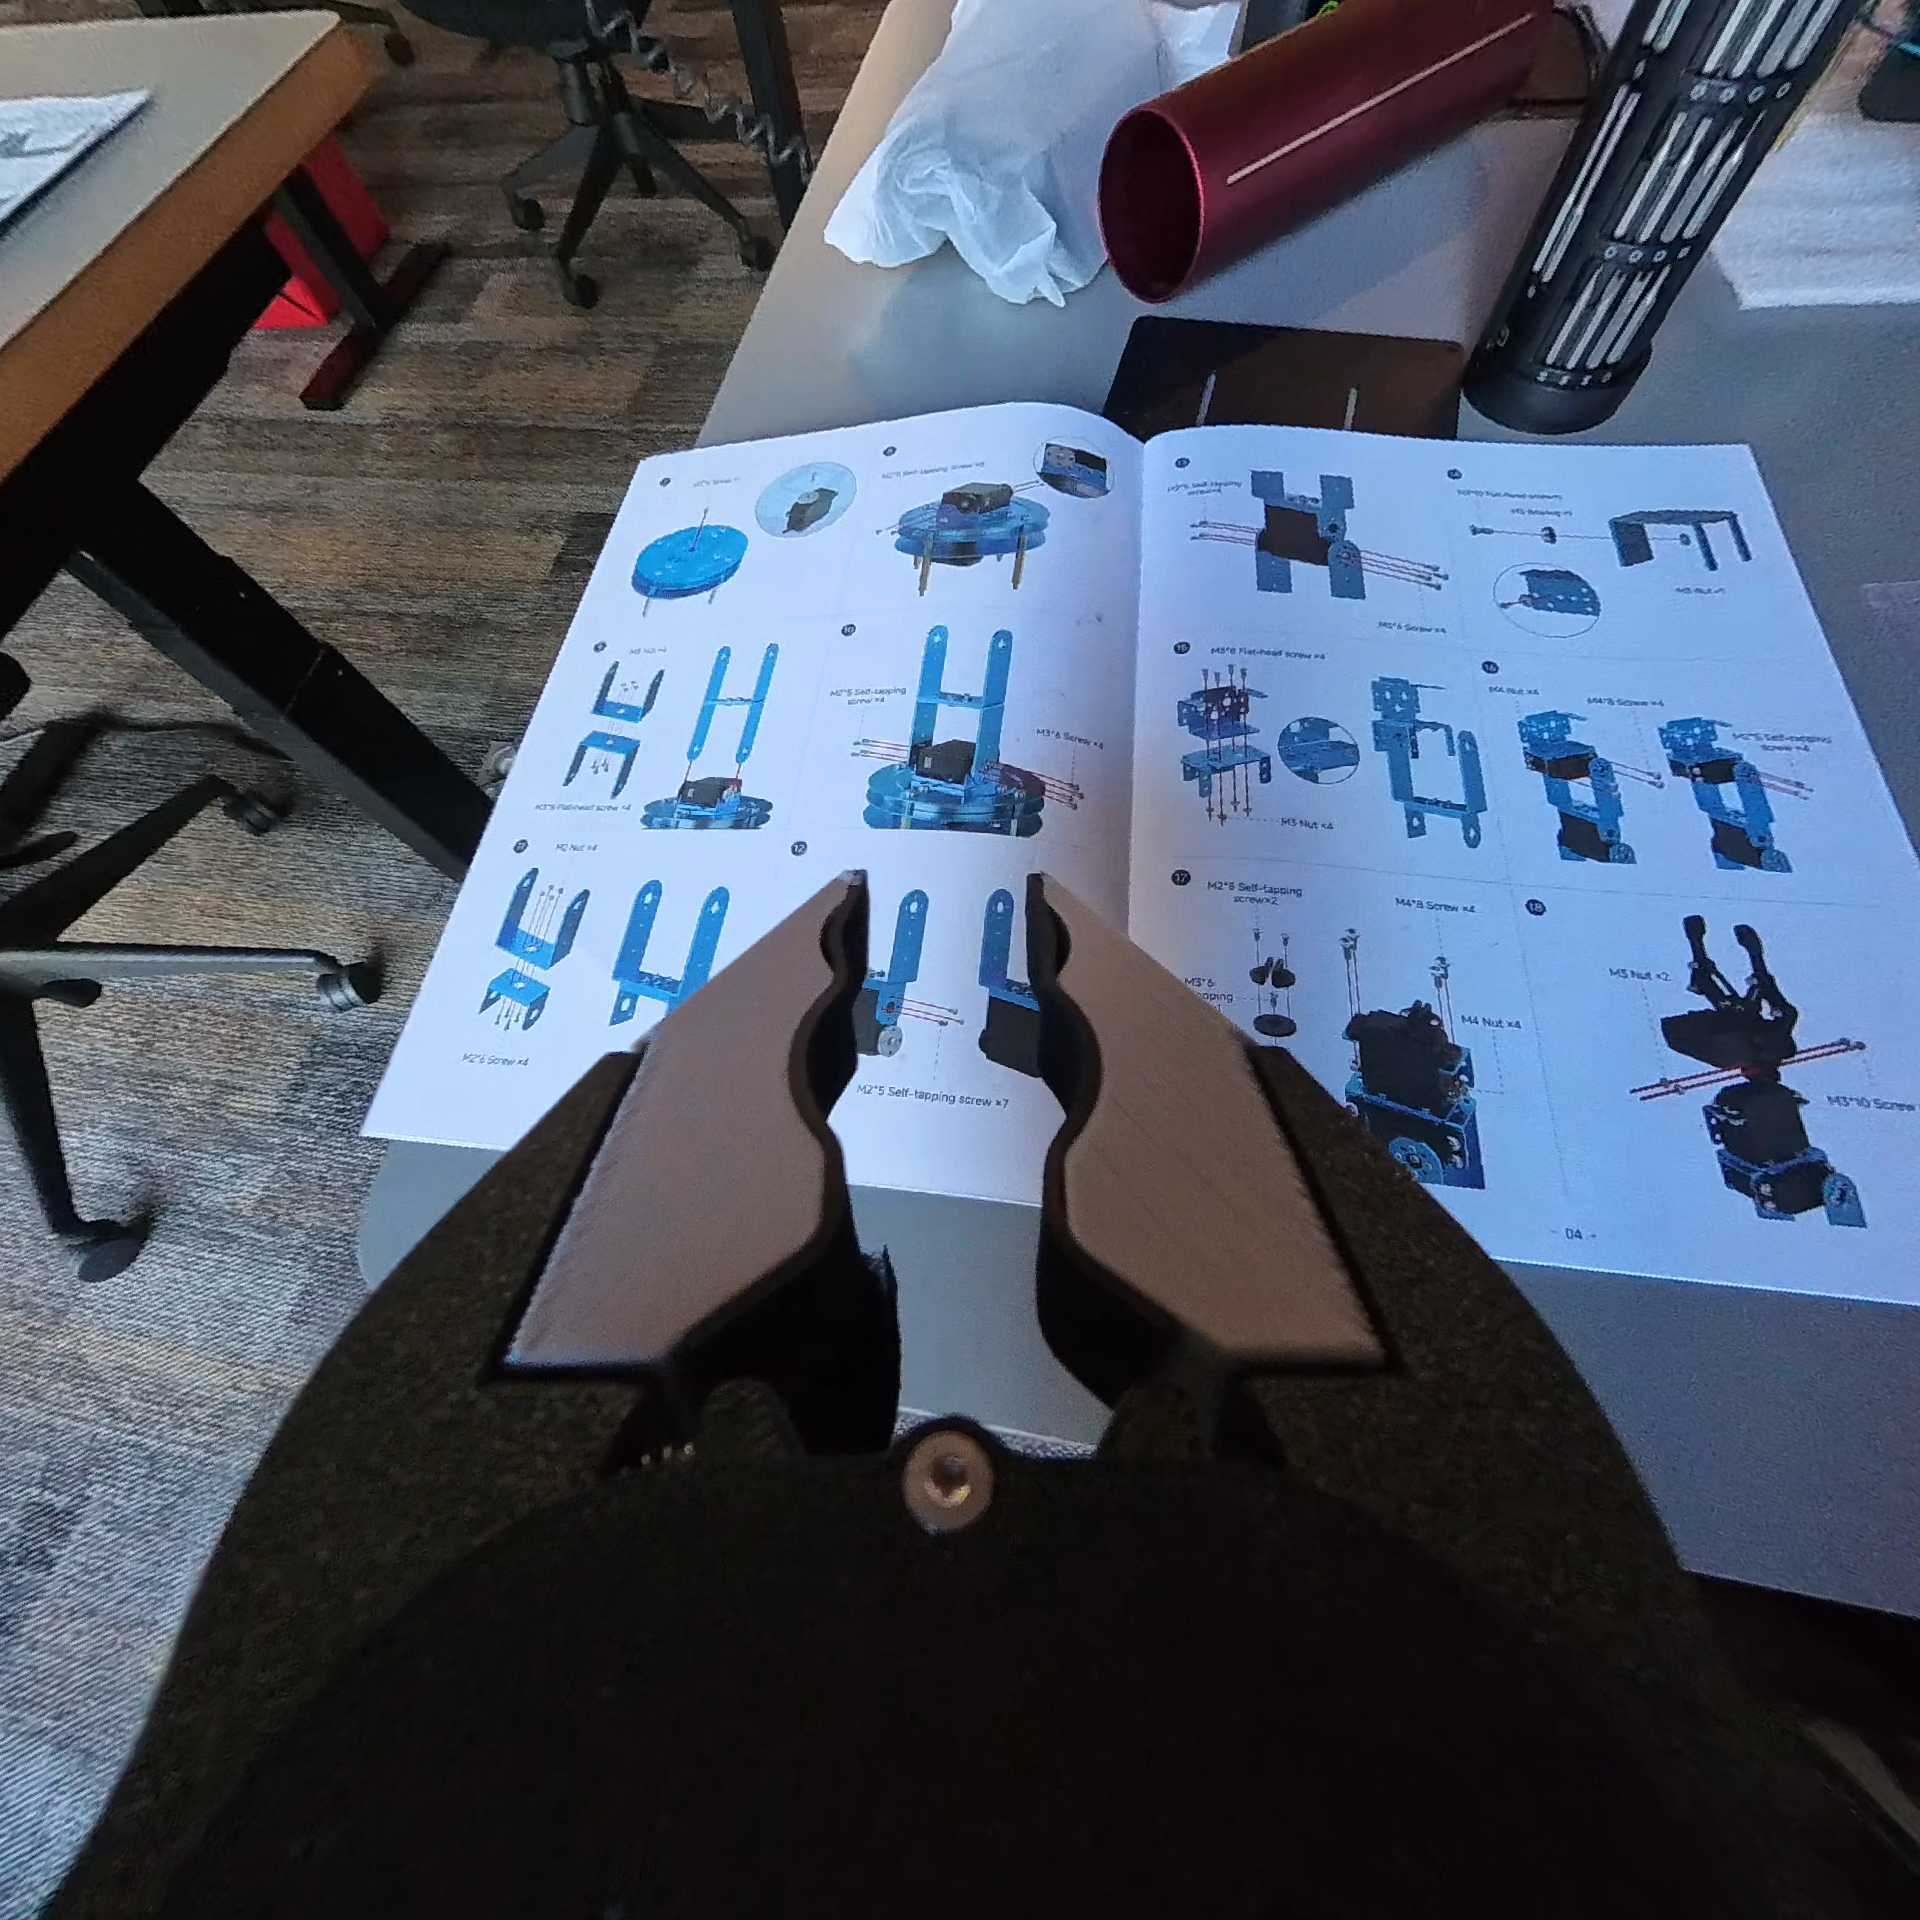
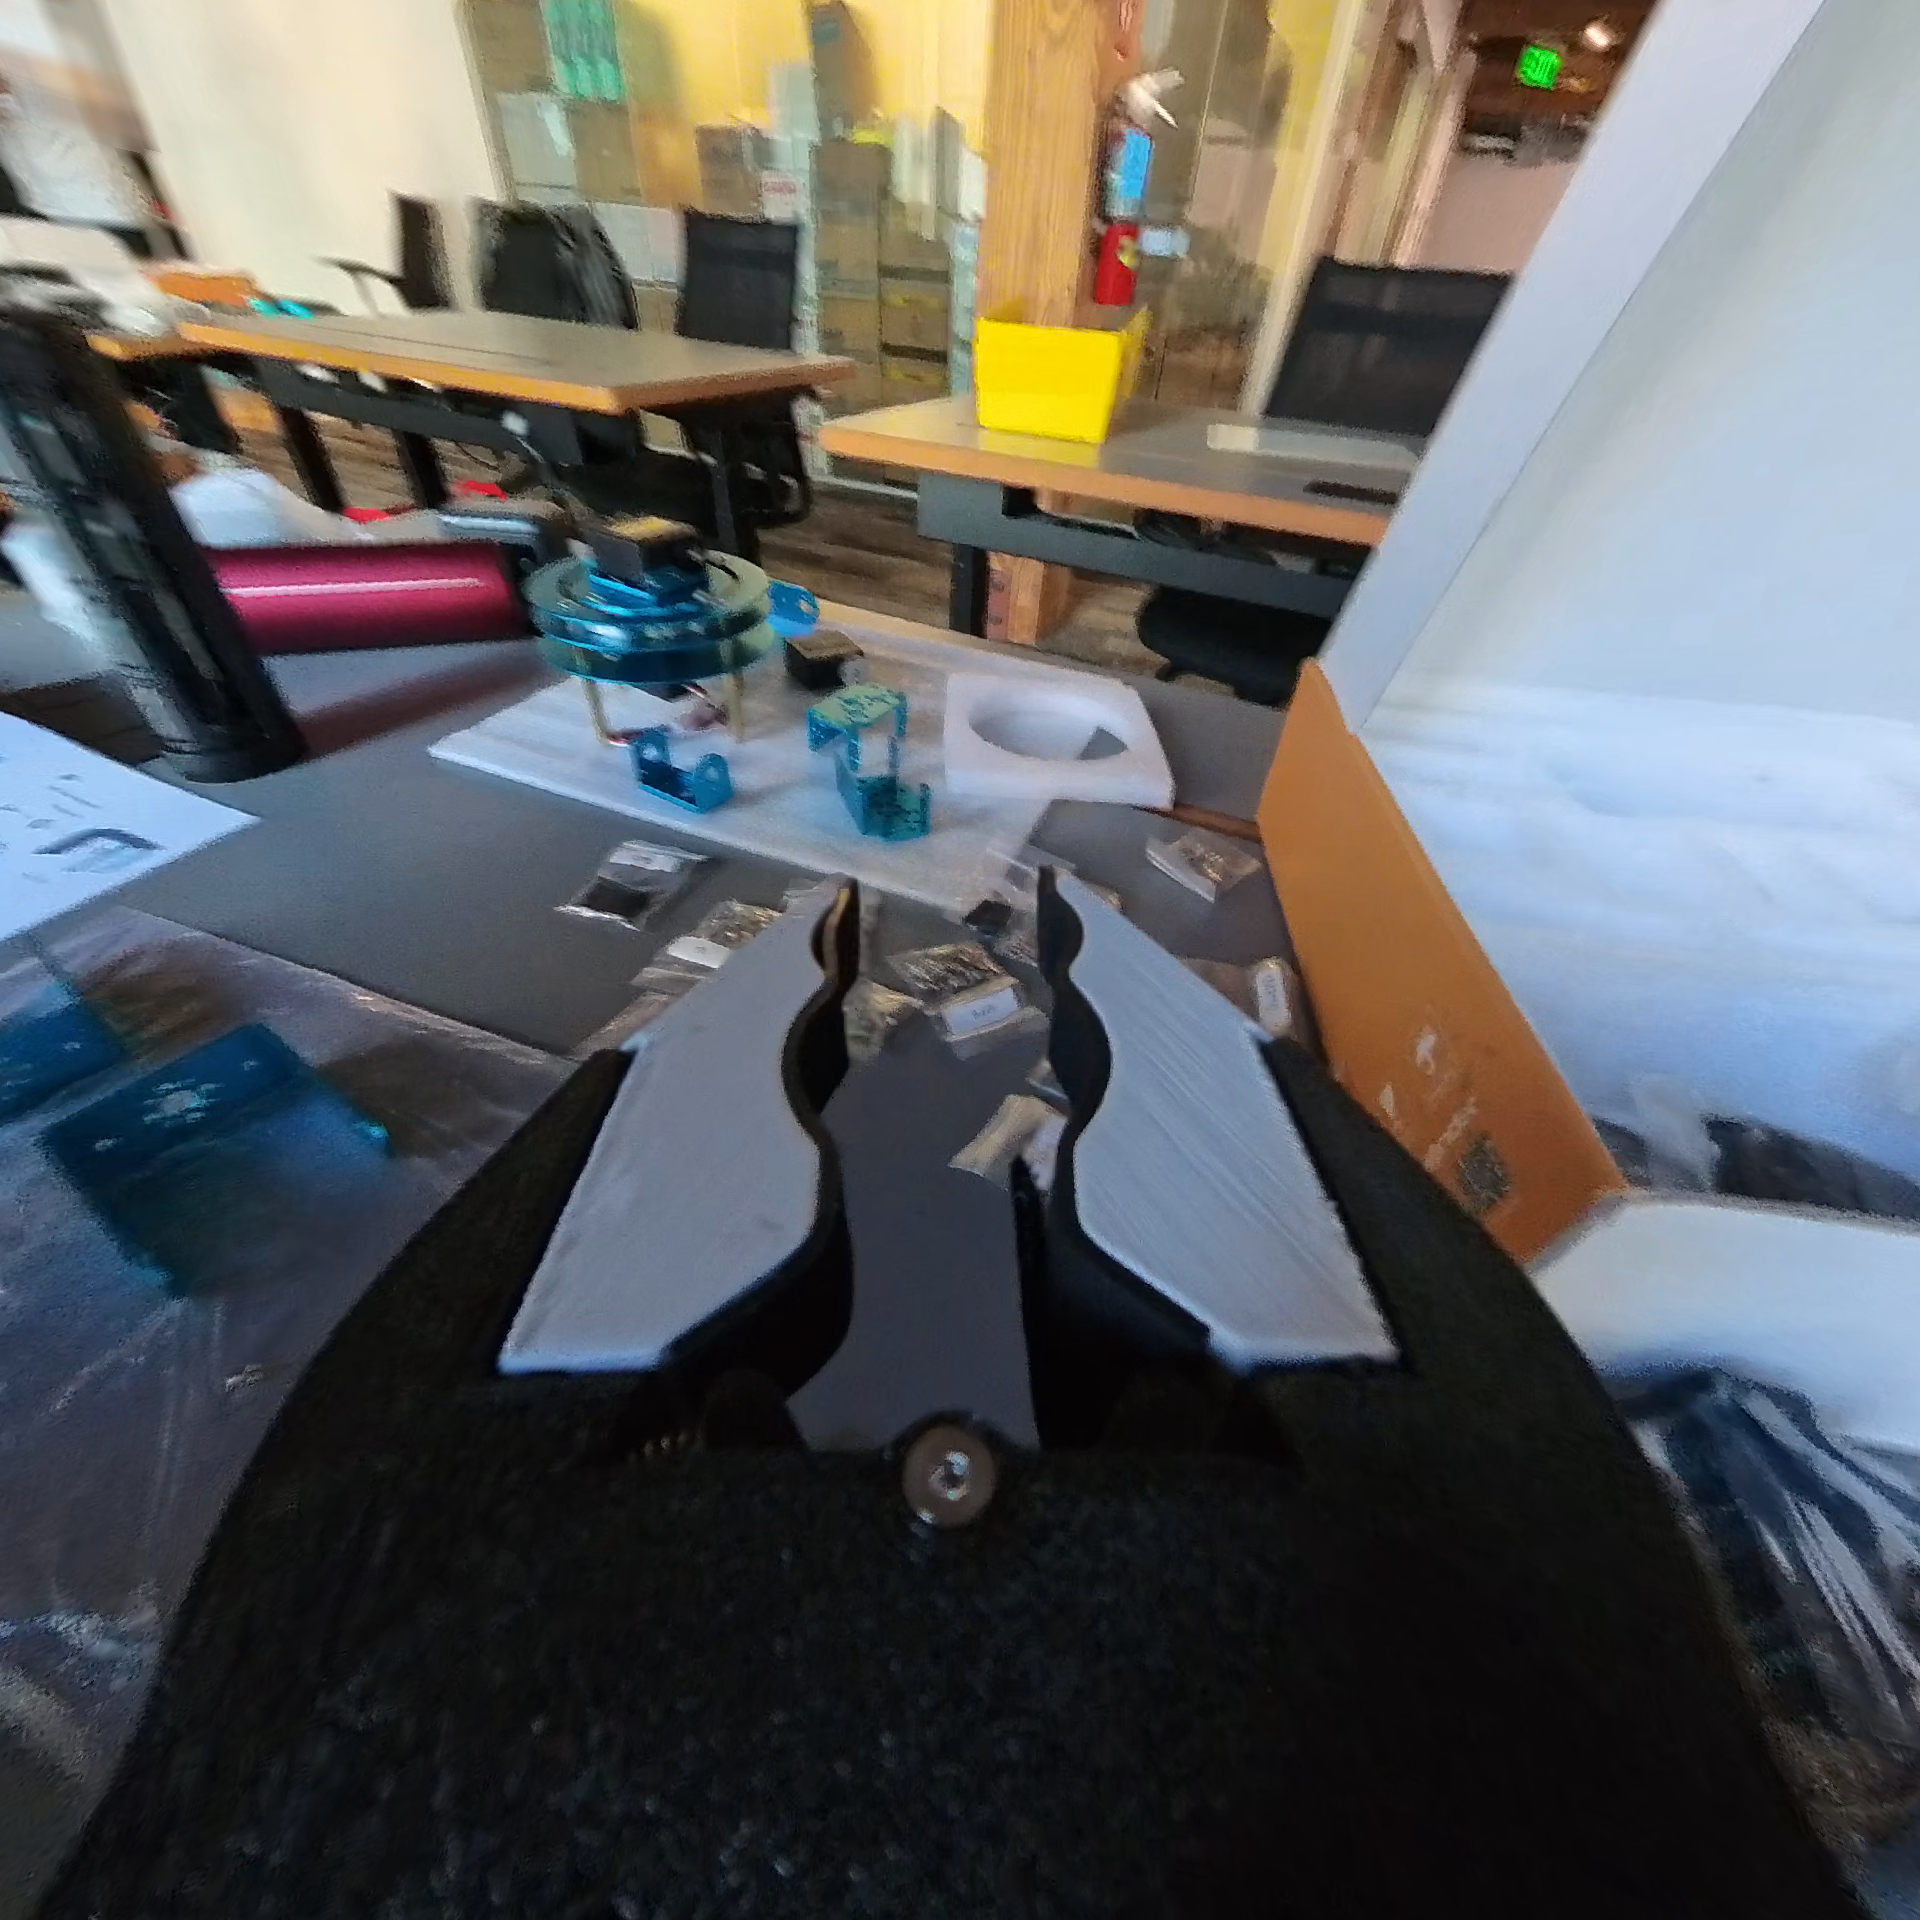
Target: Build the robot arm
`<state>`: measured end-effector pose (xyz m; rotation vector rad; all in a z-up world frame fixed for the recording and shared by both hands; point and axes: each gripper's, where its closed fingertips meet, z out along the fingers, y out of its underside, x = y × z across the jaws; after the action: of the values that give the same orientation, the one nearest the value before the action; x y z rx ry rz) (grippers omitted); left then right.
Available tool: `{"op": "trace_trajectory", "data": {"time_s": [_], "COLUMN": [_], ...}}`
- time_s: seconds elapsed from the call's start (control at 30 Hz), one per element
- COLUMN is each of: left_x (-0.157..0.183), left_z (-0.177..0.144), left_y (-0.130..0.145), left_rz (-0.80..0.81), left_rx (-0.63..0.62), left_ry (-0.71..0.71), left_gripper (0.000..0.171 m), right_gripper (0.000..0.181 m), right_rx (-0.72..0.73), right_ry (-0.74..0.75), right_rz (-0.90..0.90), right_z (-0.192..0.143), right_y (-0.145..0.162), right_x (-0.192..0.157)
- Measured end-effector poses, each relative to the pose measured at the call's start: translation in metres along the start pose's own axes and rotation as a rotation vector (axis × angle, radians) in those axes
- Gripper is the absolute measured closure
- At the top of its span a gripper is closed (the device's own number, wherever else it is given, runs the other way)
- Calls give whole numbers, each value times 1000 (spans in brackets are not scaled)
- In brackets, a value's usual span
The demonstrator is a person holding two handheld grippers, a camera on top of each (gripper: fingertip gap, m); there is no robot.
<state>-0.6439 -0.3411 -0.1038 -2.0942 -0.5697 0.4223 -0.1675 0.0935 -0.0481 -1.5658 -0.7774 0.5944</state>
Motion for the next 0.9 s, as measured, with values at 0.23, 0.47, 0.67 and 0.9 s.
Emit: {"op": "trace_trajectory", "data": {"time_s": [0.23,0.47,0.67,0.9], "left_x": [11,65,93,93], "left_z": [-7,-8,-5,-8], "left_y": [-8,-21,-20,-23], "left_rz": [34,83,126,136], "left_rx": [15,64,59,70], "left_ry": [-16,149,231,232], "left_gripper": [142,142,142,142], "right_gripper": [144,145,146,145], "right_rx": [35,-2,-107,-520], "right_ry": [-59,-28,-64,-285], "right_rz": [50,28,5,-127], "right_z": [-12,-14,-2,55], "right_y": [-8,-2,19,71], "right_x": [-4,2,-6,-37]}}
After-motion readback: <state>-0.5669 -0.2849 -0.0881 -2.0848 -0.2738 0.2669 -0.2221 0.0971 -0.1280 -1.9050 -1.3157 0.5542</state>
